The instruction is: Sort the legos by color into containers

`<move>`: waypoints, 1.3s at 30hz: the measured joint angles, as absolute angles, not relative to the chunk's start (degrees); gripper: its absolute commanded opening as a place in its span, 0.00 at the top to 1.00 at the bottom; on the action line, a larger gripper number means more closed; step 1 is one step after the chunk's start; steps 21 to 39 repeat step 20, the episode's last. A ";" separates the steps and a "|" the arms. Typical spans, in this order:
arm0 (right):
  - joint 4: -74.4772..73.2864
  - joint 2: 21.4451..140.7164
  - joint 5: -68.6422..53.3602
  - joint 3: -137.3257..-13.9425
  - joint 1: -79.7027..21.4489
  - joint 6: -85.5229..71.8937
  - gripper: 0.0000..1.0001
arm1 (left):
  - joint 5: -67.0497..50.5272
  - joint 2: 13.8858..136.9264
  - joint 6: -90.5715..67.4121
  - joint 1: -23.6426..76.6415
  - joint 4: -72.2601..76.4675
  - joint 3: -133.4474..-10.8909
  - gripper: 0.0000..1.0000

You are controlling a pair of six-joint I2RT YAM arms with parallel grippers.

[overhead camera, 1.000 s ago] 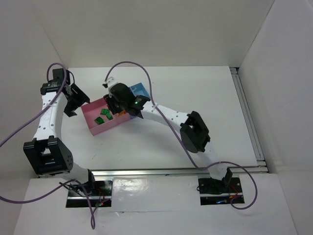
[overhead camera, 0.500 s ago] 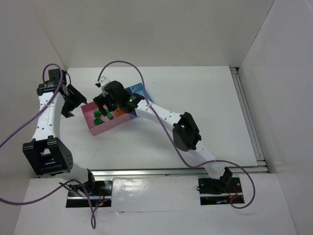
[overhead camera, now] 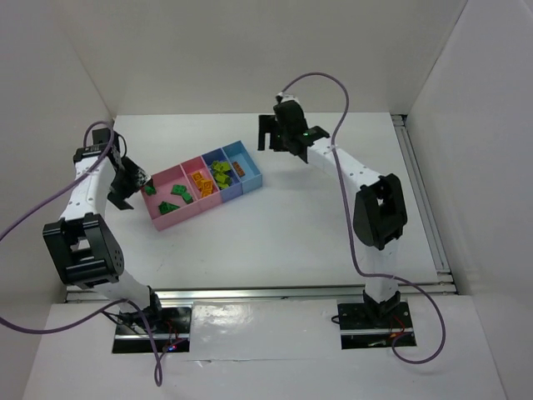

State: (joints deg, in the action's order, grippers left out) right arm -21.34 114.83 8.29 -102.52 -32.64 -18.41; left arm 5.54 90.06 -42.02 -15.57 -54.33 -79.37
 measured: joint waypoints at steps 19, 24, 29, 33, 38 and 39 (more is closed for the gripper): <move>-39.29 115.39 24.67 -96.09 -24.29 -36.45 0.02 | -4.03 90.78 -34.44 -15.59 -48.88 -76.73 0.18; -39.42 114.63 24.88 -94.94 -23.62 -36.58 0.02 | -4.14 90.76 -34.35 -15.35 -48.82 -76.73 0.18; -39.42 114.63 24.88 -94.94 -23.62 -36.58 0.02 | -4.14 90.76 -34.35 -15.35 -48.82 -76.73 0.18; -39.42 114.63 24.88 -94.94 -23.62 -36.58 0.02 | -4.14 90.76 -34.35 -15.35 -48.82 -76.73 0.18; -39.42 114.63 24.88 -94.94 -23.62 -36.58 0.02 | -4.14 90.76 -34.35 -15.35 -48.82 -76.73 0.18; -39.42 114.63 24.88 -94.94 -23.62 -36.58 0.02 | -4.14 90.76 -34.35 -15.35 -48.82 -76.73 0.18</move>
